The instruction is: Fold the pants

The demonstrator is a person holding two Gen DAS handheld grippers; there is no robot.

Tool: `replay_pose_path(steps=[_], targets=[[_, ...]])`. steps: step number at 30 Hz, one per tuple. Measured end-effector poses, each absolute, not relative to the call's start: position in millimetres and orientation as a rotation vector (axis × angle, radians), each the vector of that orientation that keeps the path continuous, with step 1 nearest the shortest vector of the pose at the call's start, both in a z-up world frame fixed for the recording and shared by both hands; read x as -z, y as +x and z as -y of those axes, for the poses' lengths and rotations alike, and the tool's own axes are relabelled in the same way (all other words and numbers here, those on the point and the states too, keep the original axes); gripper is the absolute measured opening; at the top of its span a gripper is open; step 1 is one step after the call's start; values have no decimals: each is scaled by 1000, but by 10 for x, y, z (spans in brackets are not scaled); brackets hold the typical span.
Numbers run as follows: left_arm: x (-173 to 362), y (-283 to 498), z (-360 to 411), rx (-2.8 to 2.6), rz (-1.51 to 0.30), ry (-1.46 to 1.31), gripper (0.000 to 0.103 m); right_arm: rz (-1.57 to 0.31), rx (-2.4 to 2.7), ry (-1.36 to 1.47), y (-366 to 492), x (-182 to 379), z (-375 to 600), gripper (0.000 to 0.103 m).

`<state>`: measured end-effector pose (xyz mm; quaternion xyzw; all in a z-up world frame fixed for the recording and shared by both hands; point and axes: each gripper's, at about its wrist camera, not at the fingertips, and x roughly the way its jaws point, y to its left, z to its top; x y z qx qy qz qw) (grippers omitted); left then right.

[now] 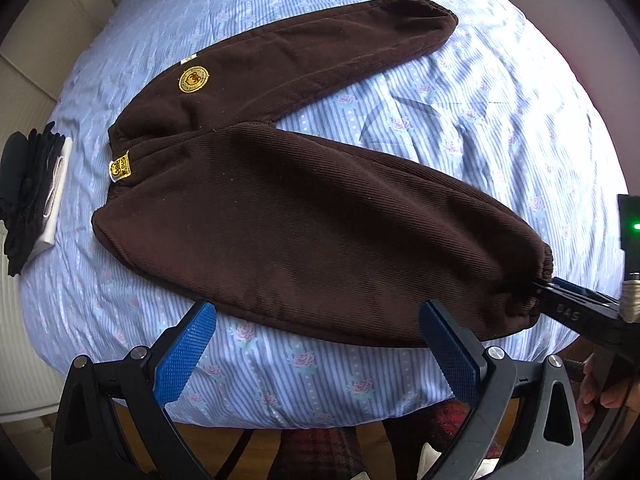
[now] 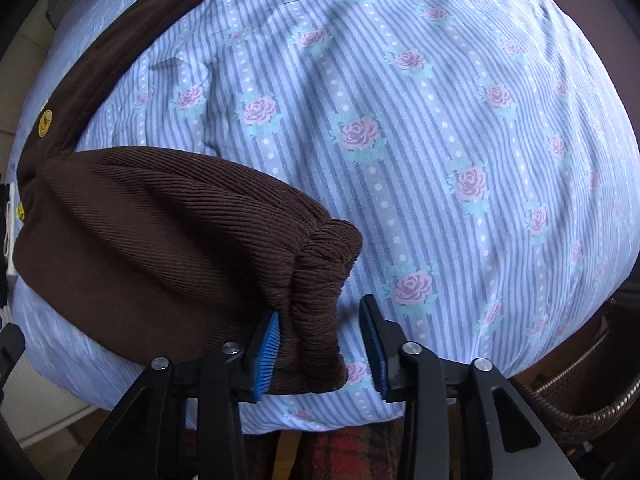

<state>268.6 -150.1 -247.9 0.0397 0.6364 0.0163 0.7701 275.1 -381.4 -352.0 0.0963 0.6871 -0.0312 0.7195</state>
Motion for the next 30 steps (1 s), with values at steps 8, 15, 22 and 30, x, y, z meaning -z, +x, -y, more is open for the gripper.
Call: replay_pose_path(steps=[8,15,22,30], targets=[[2584,2469,752,-140,-1407,-55,103,-1365,184,526,2167,2903,3867,85],[2746,2396,-365,-230,-1425,-243,103,-1437,109,673,1963,3266,3174,85],[3067,2721,-990,-112,-1427,-448,99,-1382,187,779,1962,3580,2799,84],[3659,3145,-1079,-57,-1536,-507,82,-1401,304,845,2064,3847,2716,68]])
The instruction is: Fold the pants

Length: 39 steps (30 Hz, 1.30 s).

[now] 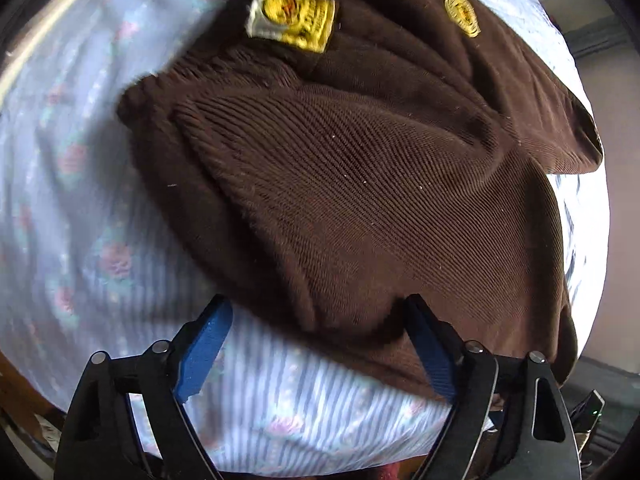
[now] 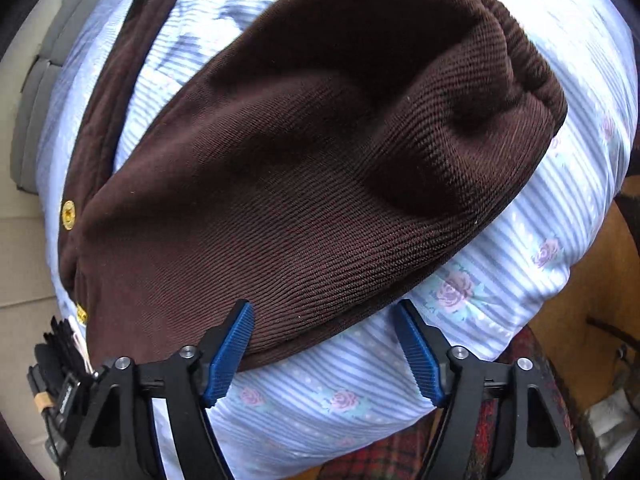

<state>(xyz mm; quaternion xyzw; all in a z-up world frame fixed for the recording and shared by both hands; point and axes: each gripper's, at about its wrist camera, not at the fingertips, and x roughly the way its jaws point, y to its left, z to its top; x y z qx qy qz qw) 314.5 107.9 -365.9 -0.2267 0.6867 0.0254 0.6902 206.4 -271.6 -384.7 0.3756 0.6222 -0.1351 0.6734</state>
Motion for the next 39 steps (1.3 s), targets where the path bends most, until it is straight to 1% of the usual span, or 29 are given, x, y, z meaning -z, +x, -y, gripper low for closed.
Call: replay_pose_path(steps=[1,2,3,4,5,6,7,9,15,18,21,23,27,30,32,36,39], targets=[[3682,3165,-1086,-37,-1534,-522,77,-1404,302,831,2088,3846,2697,60],[3686,3182,-1096,-22,-1532,-527,75,-1401,289,817,2114,3831,2679,54],[3674,3190,-1118,-10,-1531,-532,69,-1400,269,798,2156,3811,2657,42],[3646,3187,-1134,6,-1526,-540,59,-1401,254,766,2204,3781,2642,33],[3591,3184,-1142,25,-1518,-537,50,-1400,243,730,2253,3744,2634,29],[3517,3182,-1144,38,-1508,-520,46,-1406,230,707,2302,3706,2634,24],[3412,3159,-1140,57,-1483,-503,39,-1409,217,702,2344,3654,2633,20],[3175,3099,-1135,93,-1441,-470,35,-1388,180,697,2390,3454,2644,17],[2389,2967,-1116,138,-1310,-429,34,-1244,59,576,2487,2282,2686,16],[2148,3026,-1095,94,-1279,-443,34,-1164,18,576,2561,1822,2800,16],[2005,3373,-1164,46,-1275,-488,34,-1107,-29,574,2817,1507,2812,16],[1965,3552,-1170,21,-1256,-519,34,-1080,-50,554,3136,1355,2750,16],[2037,3958,-1197,-33,-1241,-568,34,-1052,-93,544,3743,1135,2624,16],[2096,4255,-1233,-93,-1271,-596,34,-1035,-116,511,4230,1072,2480,16],[2199,4500,-1285,-126,-1291,-597,34,-1055,-127,510,4610,1160,2397,16],[2441,4863,-1342,-160,-1334,-613,34,-1124,-108,507,5303,1573,2321,16],[2640,5155,-1318,-159,-1390,-570,35,-1181,-72,503,5707,1896,2306,16]])
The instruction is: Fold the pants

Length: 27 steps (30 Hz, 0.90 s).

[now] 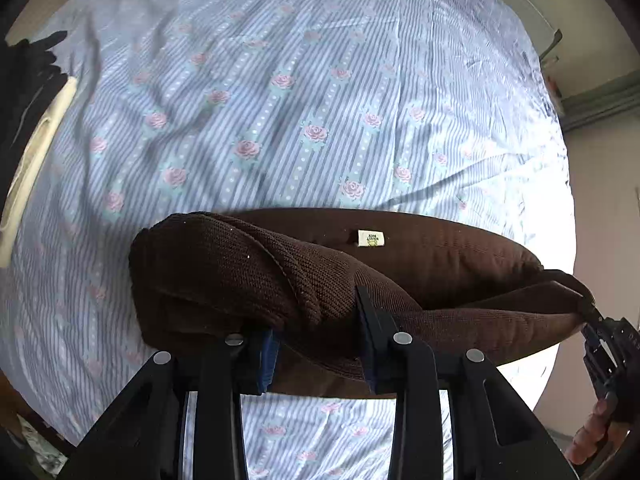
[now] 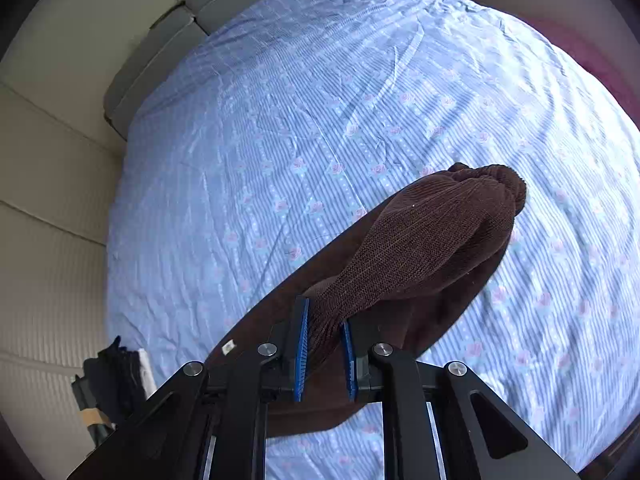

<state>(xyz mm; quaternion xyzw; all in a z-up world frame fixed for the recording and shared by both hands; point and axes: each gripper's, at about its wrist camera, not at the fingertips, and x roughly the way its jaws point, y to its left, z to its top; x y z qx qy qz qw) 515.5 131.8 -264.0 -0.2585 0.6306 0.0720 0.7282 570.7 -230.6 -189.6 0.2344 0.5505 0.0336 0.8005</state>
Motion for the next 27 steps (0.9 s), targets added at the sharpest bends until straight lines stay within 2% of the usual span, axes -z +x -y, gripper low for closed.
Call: replay_pose_path(steps=[5,6,7,9,11,13,14,16,20,27], targets=[[2813,5411,-1338,-164,-1472,-547,37,-1215,-57,487,6040,2233,2267,19],[2806,5433,-1351,-156,-1483,-549,37,-1217,-59,474,6070,2251,2257,26],[2788,5445,-1370,-146,-1487,-555,38,-1219,-50,454,6098,2238,2247,39],[2680,5429,-1389,-115,-1474,-573,45,-1168,-14,404,6078,2108,2275,53],[2530,5391,-1359,-78,-1444,-556,68,-1097,5,335,6001,1886,2299,60],[2299,5336,-1290,-59,-1359,-472,85,-1021,7,254,5869,1680,2328,64],[2154,5299,-1255,-67,-1300,-412,90,-989,7,216,5807,1601,2354,66],[1941,5244,-1157,-71,-1219,-288,94,-956,11,157,5682,1523,2422,67],[1784,5061,-831,-36,-1169,-84,94,-983,13,118,5574,1674,2630,67],[2138,4544,-278,10,-1233,0,93,-1165,-1,191,5671,2296,3020,67]])
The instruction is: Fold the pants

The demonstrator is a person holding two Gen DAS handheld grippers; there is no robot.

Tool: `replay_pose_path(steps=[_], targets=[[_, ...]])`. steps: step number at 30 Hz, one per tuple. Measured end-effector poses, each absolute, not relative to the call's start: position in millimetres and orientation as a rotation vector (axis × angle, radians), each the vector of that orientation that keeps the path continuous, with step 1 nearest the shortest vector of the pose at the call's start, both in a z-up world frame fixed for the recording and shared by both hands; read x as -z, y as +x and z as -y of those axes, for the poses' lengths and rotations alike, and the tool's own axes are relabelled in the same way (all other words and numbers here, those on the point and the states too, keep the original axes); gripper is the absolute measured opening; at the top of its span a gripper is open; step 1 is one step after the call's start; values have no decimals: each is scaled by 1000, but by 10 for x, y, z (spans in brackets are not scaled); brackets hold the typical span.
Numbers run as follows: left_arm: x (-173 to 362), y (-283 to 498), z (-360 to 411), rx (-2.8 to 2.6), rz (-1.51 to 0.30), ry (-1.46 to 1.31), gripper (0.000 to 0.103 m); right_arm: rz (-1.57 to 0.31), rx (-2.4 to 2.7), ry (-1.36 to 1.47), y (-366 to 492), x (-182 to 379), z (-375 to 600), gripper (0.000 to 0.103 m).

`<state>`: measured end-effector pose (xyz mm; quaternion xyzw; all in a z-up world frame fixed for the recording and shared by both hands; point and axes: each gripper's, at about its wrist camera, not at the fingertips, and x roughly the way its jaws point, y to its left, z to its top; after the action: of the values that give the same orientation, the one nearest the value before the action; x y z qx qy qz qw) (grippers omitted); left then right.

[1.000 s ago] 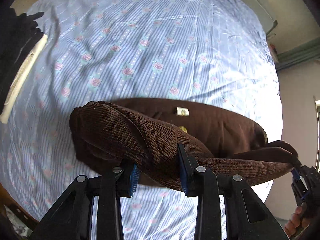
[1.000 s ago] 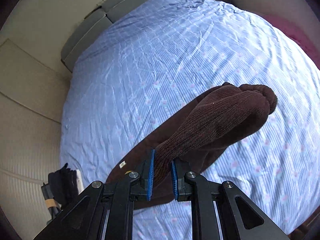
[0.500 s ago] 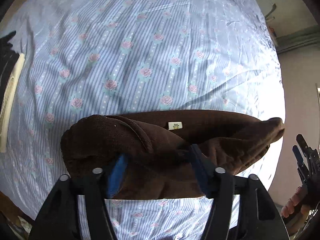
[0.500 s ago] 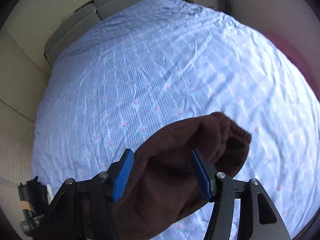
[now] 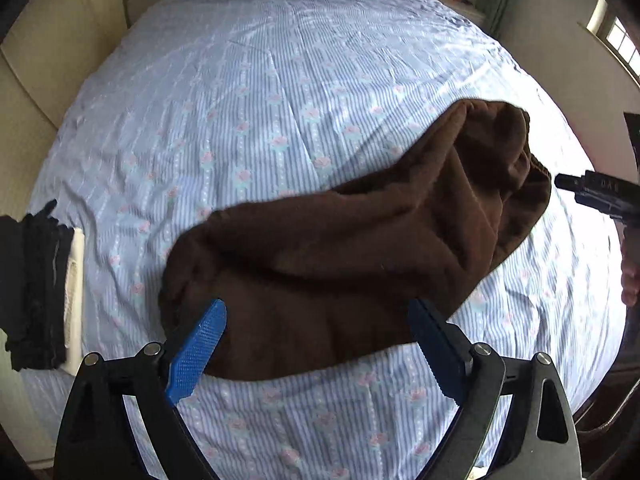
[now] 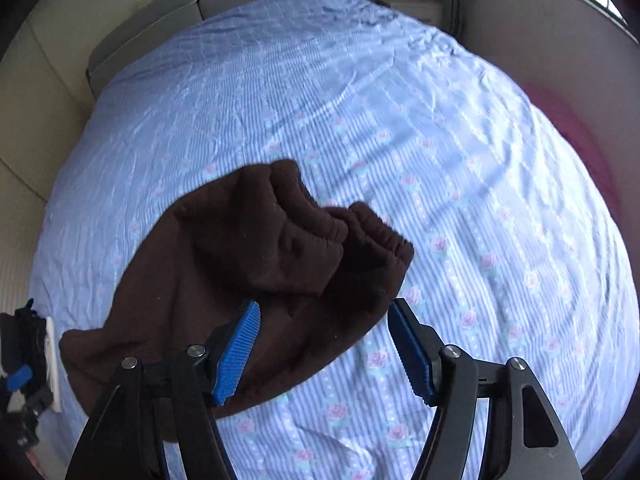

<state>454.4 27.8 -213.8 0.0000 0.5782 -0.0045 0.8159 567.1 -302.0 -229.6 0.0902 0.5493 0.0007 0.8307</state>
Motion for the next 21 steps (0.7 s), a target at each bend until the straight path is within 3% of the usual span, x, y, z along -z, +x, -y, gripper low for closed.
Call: replay_pose_path(steps=[3,7,12,17,21], targets=[[2322,4296,-96,-7,-1217,36,89,-1216,-87,263,5639,2489,3007,67],[2361,4052,125,-20,-1102,289,88,-1253,-222,250,5444,2642,2676,67],[2168,4373,2,103,-986,464,88,-1306,-403,238,5102,2780,2157,67],[2192,5159,-213,301,-1149,325,87,-1294,-479,308,4863,2838,1936,66],[2448,5543,-81,394,-1239,311,87,-1291,-449,428,4871,2922,2029,58]])
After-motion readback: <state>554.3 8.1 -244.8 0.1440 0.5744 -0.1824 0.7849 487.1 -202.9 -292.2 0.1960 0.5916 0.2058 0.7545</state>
